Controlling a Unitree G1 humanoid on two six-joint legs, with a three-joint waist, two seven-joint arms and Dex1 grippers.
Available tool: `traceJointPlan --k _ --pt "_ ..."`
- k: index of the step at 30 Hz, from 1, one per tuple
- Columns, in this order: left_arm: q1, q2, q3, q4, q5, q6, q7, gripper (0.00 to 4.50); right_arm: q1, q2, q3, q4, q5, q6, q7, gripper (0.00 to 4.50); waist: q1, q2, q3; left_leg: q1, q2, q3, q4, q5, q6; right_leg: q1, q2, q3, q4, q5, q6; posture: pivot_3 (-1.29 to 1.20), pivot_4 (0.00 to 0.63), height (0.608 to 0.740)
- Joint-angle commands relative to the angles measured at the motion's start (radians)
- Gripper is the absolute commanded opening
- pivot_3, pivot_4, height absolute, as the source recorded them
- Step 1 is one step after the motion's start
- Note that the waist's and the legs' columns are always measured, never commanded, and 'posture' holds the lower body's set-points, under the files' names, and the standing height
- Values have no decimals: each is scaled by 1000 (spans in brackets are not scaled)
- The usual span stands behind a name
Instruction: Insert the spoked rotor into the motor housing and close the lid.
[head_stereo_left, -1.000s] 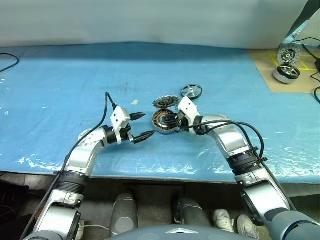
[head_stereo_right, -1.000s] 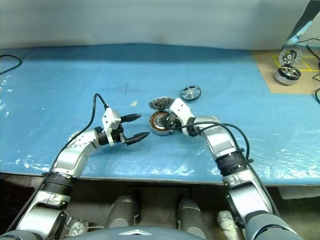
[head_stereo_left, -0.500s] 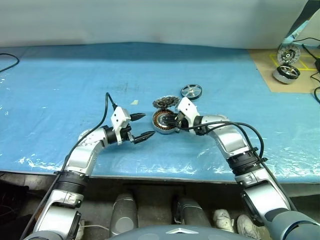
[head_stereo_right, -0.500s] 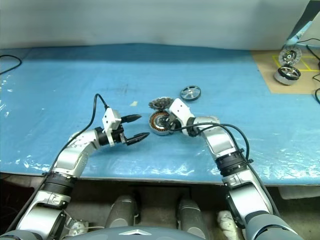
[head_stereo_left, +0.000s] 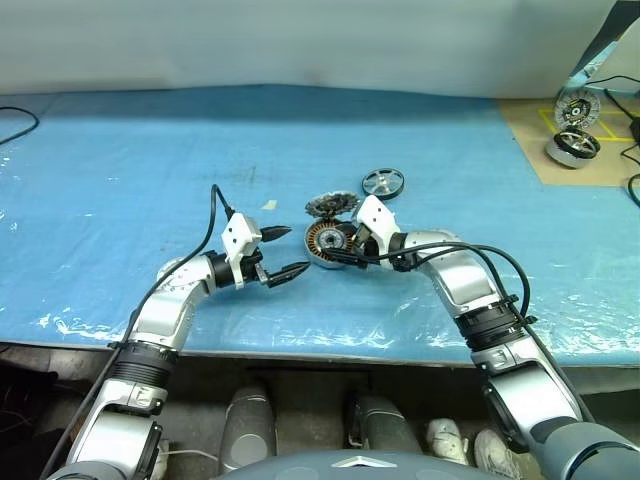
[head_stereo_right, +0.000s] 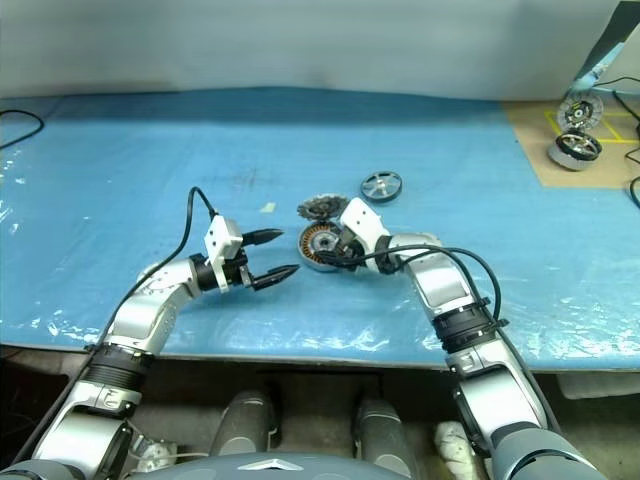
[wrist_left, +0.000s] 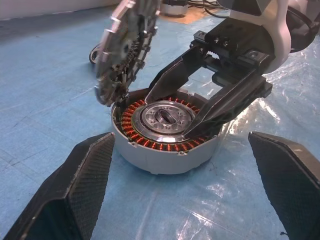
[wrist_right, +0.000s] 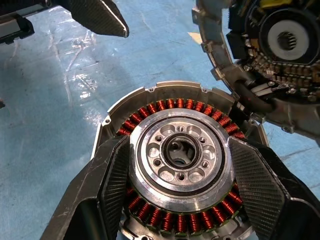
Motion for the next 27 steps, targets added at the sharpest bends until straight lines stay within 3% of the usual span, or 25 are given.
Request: traceJointPlan --k 1,2,5,12,27 --pt "-15 7 6 -37 4 -8 0 4500 -8 15 -33 -43 60 35 17 3327 0 0 0 0 0 0 0 0 0 0 0 0 0 0 0 0 150 740" --pt "-15 7 7 -35 4 -9 -1 4500 -9 17 -38 -47 68 38 17 3327 0 0 0 0 0 0 0 0 0 0 0 0 0 0 0 0 150 740" --pt "-16 8 8 -30 4 -11 -3 4500 -10 17 -44 -49 79 38 21 2708 0 0 0 -1 0 0 0 0 0 0 0 0 0 0 0 0 150 740" --pt "-14 8 8 -27 3 -13 -6 4500 -9 25 -42 -44 81 30 5 190 0 0 0 -1 0 0 0 0 0 0 0 0 0 0 0 0 150 740" --pt "-9 2 4 -21 7 -21 -4 4500 -28 47 12 82 -21 -36 -81 87 -1 0 0 0 0 0 0 0 0 0 0 0 0 0 0 0 150 740"
